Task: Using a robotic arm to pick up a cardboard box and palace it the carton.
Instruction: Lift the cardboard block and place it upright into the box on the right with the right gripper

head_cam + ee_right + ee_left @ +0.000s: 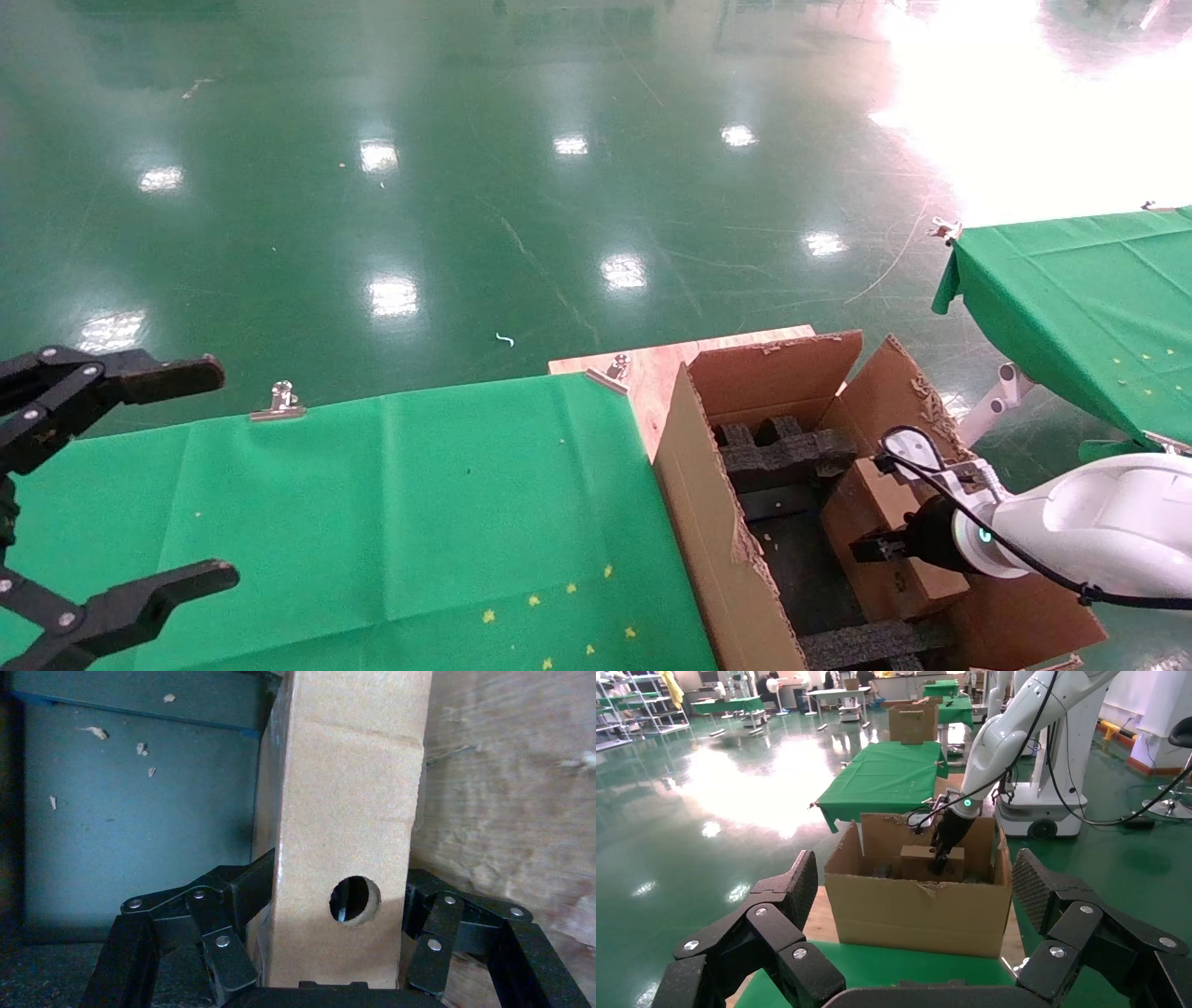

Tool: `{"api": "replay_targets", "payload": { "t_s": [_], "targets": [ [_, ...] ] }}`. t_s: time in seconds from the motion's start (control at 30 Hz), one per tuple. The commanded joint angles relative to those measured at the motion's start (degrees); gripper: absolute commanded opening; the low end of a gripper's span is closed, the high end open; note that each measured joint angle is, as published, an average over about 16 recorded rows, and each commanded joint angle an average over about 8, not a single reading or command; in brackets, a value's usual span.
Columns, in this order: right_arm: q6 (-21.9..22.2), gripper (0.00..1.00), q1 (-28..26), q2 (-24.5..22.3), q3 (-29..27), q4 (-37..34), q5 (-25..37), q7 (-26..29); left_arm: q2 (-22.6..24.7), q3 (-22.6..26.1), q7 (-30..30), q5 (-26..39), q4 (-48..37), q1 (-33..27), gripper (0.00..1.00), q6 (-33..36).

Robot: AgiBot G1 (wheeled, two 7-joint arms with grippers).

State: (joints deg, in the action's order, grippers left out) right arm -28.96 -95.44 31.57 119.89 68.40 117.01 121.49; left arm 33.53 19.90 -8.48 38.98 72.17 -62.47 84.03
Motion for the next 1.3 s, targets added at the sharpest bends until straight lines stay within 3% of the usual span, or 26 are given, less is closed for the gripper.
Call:
{"api": "replay_targets", "payload": {
  "t_s": [0.03, 0.17, 0.23, 1.3],
  "targets": [
    [0.39, 0.35, 0.41, 0.44, 0.04, -0.49, -0.30, -0.14, 0.00, 0.00, 0.00, 0.00, 0.00, 0.00, 1.00, 0.00],
    [0.71, 0.84, 0.61, 0.69, 0.02, -0.68, -0.42, -0.28, 0.00, 0.00, 0.00, 0.00, -0.01, 0.01, 1.00, -0.01],
    [0.79, 1.00, 0.64, 0.72, 0.02, -0.69, -0.49, -0.31, 0.00, 0.00, 0.00, -0.01, -0.01, 0.01, 1.00, -0.01],
    [-1.05, 1.00, -2.59, -1.24, -0.49, 1.60, 0.65, -0.83, -0.01, 0.01, 0.01, -0.01, -0.02, 0.00, 1.00, -0.01]
  ]
}}
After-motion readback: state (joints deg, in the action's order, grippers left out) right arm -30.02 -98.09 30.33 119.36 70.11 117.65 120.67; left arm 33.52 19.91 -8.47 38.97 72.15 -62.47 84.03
